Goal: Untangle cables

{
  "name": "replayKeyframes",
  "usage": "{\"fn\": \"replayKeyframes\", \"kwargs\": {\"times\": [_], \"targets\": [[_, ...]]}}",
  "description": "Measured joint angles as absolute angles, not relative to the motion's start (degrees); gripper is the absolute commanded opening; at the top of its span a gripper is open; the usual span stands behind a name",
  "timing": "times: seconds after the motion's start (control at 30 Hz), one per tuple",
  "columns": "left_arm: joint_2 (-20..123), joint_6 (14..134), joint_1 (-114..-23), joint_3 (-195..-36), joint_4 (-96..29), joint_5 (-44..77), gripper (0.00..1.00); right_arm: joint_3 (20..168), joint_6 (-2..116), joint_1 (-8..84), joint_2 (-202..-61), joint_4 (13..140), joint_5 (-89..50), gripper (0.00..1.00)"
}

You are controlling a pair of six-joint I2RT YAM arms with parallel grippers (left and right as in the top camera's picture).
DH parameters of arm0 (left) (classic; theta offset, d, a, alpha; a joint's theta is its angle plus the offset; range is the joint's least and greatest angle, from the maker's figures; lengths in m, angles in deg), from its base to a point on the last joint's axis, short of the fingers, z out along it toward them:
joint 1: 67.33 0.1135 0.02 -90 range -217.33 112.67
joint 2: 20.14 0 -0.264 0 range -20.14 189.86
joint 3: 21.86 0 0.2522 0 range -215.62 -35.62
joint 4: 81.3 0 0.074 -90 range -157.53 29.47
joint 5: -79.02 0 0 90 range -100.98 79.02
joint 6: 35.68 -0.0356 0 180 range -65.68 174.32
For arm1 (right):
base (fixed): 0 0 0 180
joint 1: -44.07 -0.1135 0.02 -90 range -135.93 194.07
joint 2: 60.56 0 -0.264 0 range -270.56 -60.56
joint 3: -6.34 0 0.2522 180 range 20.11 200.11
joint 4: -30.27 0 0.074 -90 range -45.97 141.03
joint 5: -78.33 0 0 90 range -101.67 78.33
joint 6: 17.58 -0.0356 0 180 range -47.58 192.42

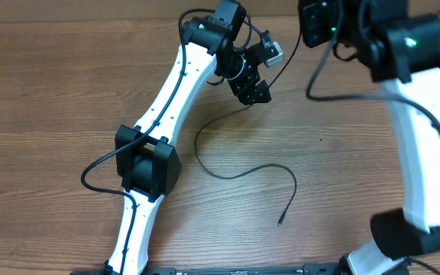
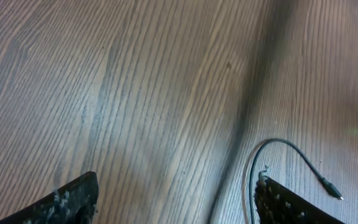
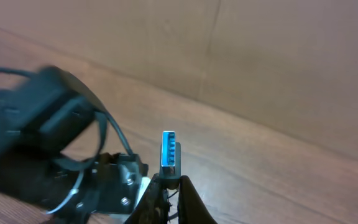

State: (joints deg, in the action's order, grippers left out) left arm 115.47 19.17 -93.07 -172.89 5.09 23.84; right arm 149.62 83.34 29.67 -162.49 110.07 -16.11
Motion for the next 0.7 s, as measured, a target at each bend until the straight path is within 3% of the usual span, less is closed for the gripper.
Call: {"fn": "replayKeyframes", "kwargs": {"times": [0.17, 0.2, 0.27, 0.3, 0.33, 0.37, 0.6, 0.63, 0.7], "targets": [[115.5, 19.2, -93.1, -172.9, 5.0, 23.6, 0.81, 150.0, 83.3, 29.3, -157.2, 110.9, -16.1, 0.04], [115.5, 19.2, -93.1, -172.9, 4.9, 23.6, 0.75, 150.1, 83.3, 29.3, -156.2, 111.1, -16.1, 0.04], [115.5, 19.0, -93.1, -172.9, 4.8, 23.6, 0.56, 150.1, 83.3, 29.3, -154.5, 111.4, -16.1, 0.04], [115.5, 18.7, -93.1, -172.8, 4.8, 23.6, 0.50, 150.1, 83.3, 29.3, -153.6, 111.7, -16.1, 0.04], [115.5, 18.8, -93.1, -172.8, 4.8, 23.6, 0.32, 150.1, 83.3, 29.3, -152.8, 112.0, -16.1, 0.04], [115.5, 18.6, -93.1, -172.8, 4.8, 23.6, 0.05, 150.1, 83.3, 29.3, -152.2, 112.2, -16.1, 0.04], [115.5, 18.4, -93.1, -172.8, 4.6, 24.1, 0.04, 150.1, 83.3, 29.3, -147.0, 113.6, -16.1, 0.04], [115.5, 18.6, -93.1, -172.8, 4.6, 24.2, 0.04, 150.1, 83.3, 29.3, -146.6, 113.7, -16.1, 0.18], [115.5, 19.8, -93.1, -172.8, 4.7, 24.3, 0.04, 150.2, 82.8, 29.3, -146.2, 113.7, -15.9, 1.00]]}}
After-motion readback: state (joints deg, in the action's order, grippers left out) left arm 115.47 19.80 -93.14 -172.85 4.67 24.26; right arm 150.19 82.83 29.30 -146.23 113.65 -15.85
